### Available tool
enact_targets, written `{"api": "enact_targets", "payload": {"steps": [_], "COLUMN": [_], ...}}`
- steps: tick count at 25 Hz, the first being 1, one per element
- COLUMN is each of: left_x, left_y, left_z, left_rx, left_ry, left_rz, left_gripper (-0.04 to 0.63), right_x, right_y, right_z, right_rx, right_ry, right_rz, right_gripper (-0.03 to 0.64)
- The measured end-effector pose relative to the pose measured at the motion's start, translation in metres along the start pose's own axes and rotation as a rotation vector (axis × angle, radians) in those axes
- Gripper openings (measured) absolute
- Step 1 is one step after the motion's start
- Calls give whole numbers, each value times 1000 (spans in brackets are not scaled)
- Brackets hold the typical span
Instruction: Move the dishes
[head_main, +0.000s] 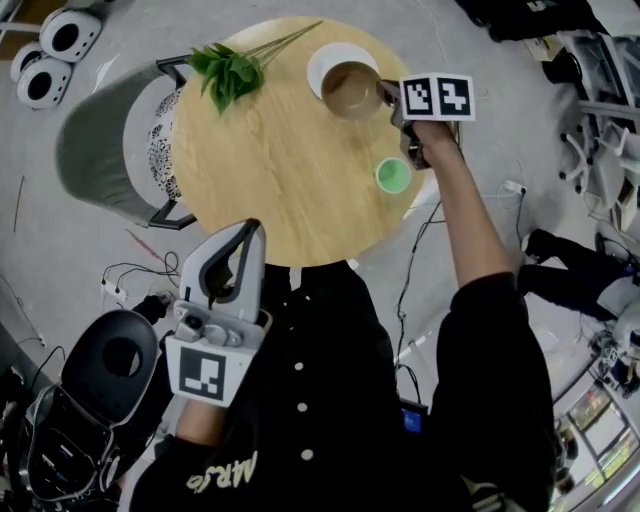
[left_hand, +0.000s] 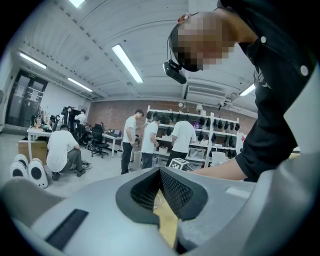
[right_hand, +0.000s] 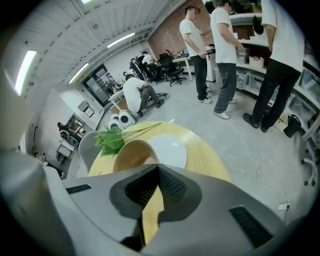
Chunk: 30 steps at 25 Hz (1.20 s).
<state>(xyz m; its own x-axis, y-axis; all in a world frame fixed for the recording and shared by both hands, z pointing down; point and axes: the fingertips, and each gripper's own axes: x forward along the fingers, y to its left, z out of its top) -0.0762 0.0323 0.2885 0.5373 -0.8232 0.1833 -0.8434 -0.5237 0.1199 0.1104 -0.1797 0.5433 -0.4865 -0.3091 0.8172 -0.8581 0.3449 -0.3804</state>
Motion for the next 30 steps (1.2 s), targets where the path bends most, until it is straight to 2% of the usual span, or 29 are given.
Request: {"api": "enact_targets", "payload": {"steps": [9, 16, 30], "left_x": [-7, -14, -22], "left_y": [-4, -5, -5], "left_z": [3, 6, 4], "left_rx": [13, 27, 41], "left_ry": [-5, -13, -13], "left_rz": [-14, -17, -35], "left_gripper": [3, 3, 3], "right_x": [-44, -67, -81], "right_y": [44, 76, 86], "right_z": [-36, -80, -201], "right_rx": [-76, -65, 97], "right_ry": [21, 30, 91], "right_rz": [12, 32, 7], "right_gripper": [3, 3, 3]}}
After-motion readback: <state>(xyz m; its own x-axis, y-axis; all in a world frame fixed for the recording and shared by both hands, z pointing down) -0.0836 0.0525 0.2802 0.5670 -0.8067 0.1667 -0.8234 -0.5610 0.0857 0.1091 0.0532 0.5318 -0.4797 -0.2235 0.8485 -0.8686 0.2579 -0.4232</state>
